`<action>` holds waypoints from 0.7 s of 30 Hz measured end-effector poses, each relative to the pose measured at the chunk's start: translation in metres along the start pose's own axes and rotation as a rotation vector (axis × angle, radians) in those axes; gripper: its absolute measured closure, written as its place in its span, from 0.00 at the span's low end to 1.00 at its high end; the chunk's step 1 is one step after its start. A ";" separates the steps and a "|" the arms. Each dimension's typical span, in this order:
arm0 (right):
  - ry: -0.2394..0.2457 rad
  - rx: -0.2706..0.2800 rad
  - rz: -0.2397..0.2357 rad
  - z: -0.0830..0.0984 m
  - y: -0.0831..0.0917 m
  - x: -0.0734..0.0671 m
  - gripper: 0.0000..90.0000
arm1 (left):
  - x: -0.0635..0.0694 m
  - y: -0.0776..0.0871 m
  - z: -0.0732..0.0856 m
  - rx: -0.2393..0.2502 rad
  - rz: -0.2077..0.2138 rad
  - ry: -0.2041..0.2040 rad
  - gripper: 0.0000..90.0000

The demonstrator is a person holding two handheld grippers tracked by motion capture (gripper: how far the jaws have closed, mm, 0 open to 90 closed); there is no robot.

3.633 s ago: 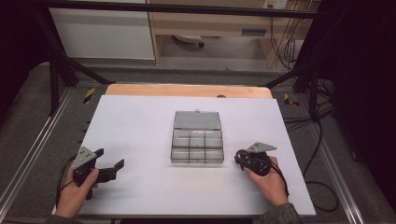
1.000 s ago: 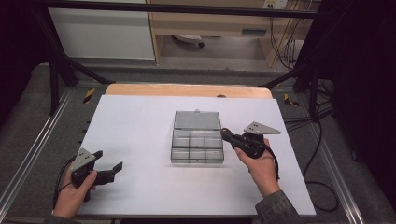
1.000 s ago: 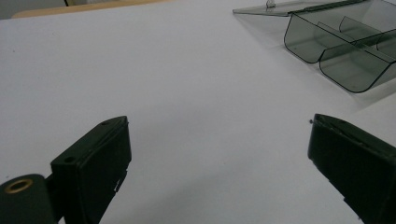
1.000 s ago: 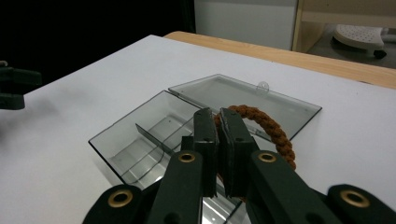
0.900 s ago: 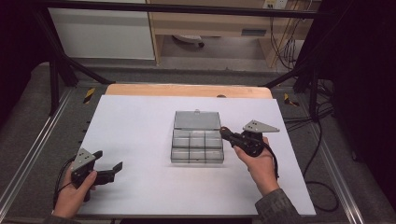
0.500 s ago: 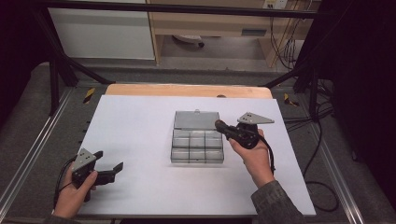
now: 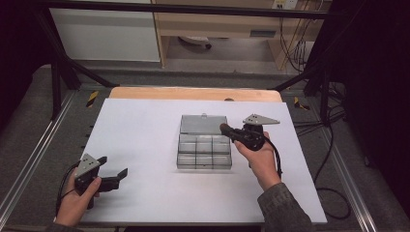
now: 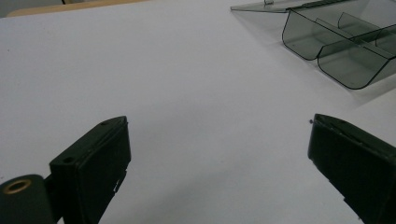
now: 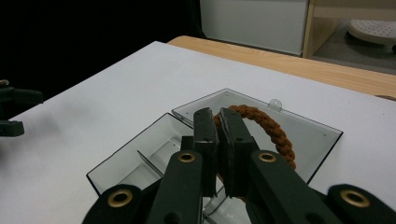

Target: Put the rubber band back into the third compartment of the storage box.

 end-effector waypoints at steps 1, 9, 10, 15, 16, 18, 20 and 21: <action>0.001 -0.003 -0.001 0.001 -0.001 0.001 0.96 | 0.000 0.000 0.000 0.000 0.000 0.000 0.06; -0.012 -0.022 -0.015 0.007 -0.011 -0.001 0.96 | 0.000 0.000 0.000 -0.002 0.003 -0.002 0.06; -0.015 -0.027 -0.014 0.008 -0.013 -0.001 0.96 | 0.000 0.000 0.000 -0.002 0.003 -0.003 0.06; -0.020 -0.039 -0.018 0.011 -0.018 -0.002 0.96 | 0.001 0.000 0.000 -0.003 0.006 -0.003 0.06; -0.017 -0.043 -0.020 0.012 -0.019 -0.002 0.96 | 0.001 0.000 0.000 -0.003 0.006 -0.003 0.06; -0.017 -0.047 -0.020 0.014 -0.020 -0.002 0.96 | 0.001 0.000 0.001 -0.004 0.007 -0.004 0.06; -0.018 -0.052 -0.021 0.015 -0.021 -0.002 0.96 | 0.001 -0.001 0.001 -0.005 0.007 -0.004 0.06; -0.018 -0.054 -0.022 0.015 -0.022 -0.003 0.96 | 0.001 -0.001 0.001 -0.005 0.008 -0.004 0.06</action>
Point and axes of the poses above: each handheld gripper's, and its own axes: y roughly backward along the jaws, z roughly out of its underside, x roughly to its right, the point moved 10 cm from there along -y, roughly forward along the jaws, and after that the axes turned 3 degrees about -z, right-handed, at the moved point
